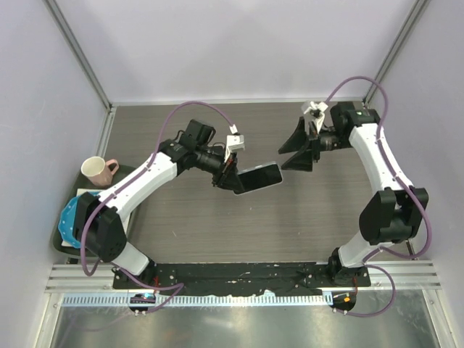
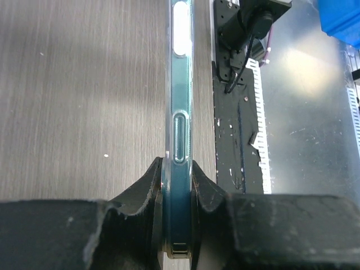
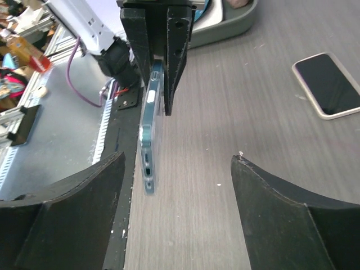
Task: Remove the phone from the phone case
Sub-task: Adjust the phone, then remove the phone case from the phone.
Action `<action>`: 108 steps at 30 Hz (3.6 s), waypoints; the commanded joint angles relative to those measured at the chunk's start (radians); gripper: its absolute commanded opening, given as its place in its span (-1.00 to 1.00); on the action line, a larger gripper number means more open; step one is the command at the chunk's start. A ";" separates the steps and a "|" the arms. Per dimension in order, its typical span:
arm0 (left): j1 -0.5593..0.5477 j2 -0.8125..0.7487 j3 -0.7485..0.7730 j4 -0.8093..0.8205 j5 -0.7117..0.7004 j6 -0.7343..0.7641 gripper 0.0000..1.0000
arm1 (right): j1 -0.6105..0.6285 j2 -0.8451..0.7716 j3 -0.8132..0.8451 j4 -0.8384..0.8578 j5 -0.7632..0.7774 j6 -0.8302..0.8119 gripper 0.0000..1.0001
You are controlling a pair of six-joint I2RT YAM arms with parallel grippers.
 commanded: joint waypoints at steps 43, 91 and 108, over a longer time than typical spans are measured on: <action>-0.002 -0.189 -0.137 0.289 -0.045 -0.148 -1.00 | -0.100 -0.685 -0.579 1.382 0.590 1.299 0.79; 0.000 -0.220 -0.131 0.272 0.326 -0.134 -0.99 | 0.118 -0.479 -0.574 1.464 0.321 1.419 -0.98; 0.000 -0.243 0.015 -0.052 0.439 0.119 -0.99 | 0.118 -0.442 -0.567 1.426 0.358 1.359 -0.98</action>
